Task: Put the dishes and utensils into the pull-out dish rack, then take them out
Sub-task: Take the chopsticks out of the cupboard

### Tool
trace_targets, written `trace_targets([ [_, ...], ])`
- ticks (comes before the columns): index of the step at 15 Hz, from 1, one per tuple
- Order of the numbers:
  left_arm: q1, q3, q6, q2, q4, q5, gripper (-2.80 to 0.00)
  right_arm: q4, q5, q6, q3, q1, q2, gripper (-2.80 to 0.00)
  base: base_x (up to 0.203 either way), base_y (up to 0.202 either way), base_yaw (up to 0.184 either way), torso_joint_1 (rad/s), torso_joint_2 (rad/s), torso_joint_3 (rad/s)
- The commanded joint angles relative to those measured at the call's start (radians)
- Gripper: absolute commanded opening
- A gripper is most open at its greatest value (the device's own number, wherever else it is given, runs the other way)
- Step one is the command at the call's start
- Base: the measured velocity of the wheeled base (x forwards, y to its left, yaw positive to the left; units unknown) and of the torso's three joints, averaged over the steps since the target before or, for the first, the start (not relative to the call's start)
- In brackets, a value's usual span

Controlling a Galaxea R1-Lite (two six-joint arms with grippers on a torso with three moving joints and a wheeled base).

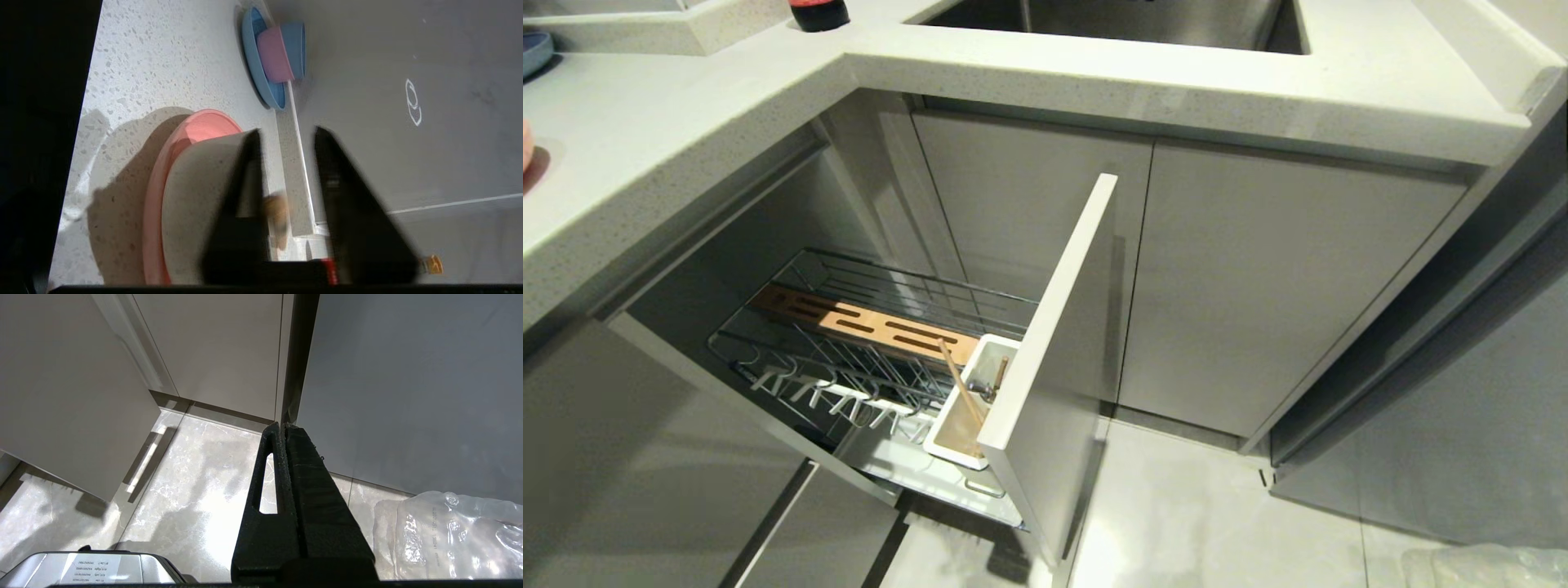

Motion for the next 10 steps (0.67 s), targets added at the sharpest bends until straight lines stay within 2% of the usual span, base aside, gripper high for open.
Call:
trace_targets([
  [1, 0.001, 0.0, -0.009, 0.0, -0.003, -0.002, 0.0, 0.0, 0.0, -0.001, 0.0, 0.0, -0.001, -2.8, 0.0, 0.0, 0.0, 0.0, 0.0, 0.0],
  [10, 0.001, -0.011, -0.006, 0.0, 0.008, 0.003, 0.0, 0.0, 0.0, -0.001, 0.0, 0.0, -0.001, -2.8, 0.0, 0.0, 0.0, 0.0, 0.0, 0.0],
])
